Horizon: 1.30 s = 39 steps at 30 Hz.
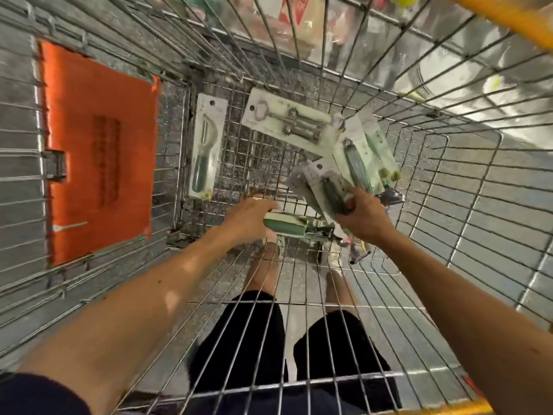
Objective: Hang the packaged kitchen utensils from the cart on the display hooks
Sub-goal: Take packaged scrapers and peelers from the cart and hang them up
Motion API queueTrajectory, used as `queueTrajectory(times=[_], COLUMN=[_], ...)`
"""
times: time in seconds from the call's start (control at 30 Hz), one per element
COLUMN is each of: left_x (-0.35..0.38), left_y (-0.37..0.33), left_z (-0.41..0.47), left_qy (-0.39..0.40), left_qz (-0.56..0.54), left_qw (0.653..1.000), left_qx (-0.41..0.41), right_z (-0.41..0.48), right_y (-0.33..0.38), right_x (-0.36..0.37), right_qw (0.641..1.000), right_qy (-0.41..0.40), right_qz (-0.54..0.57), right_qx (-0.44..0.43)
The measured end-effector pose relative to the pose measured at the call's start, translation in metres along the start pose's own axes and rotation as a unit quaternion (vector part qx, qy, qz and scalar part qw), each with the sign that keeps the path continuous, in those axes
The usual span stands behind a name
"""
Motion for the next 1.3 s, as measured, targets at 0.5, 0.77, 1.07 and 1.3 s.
queueTrajectory(times=[0.5, 0.77, 1.07, 1.3], left_x=[-0.042, -0.104, -0.119, -0.07], left_y=[-0.077, -0.119, -0.246, -0.387], left_z=[-0.076, -0.172, -0.351, -0.497], left_qy=[-0.007, -0.026, -0.131, -0.237], left_qz=[0.168, 0.302, 0.538, 0.614], left_qw=[0.977, 0.946, 0.818, 0.688], left_qx=[0.134, 0.114, 0.156, 0.306], right_z=[-0.082, -0.174, -0.34, -0.479], right_y=[-0.021, 0.006, 0.017, -0.001], right_x=[-0.069, -0.095, -0.128, -0.16], right_qw=[0.995, 0.97, 0.905, 0.829], right_qy=[-0.074, -0.09, -0.12, -0.225], right_qz=[0.063, 0.209, 0.352, 0.411], right_qx=[0.008, -0.088, -0.206, -0.307])
Point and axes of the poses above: each hand's wrist, its own z-axis towards the middle knuckle, its own x-axis out of the palm, y = z × x, the point moved 3 cm from there along z, towards the middle knuckle, and after that the axes turned 3 degrees about -x, right-handed, at the moved point
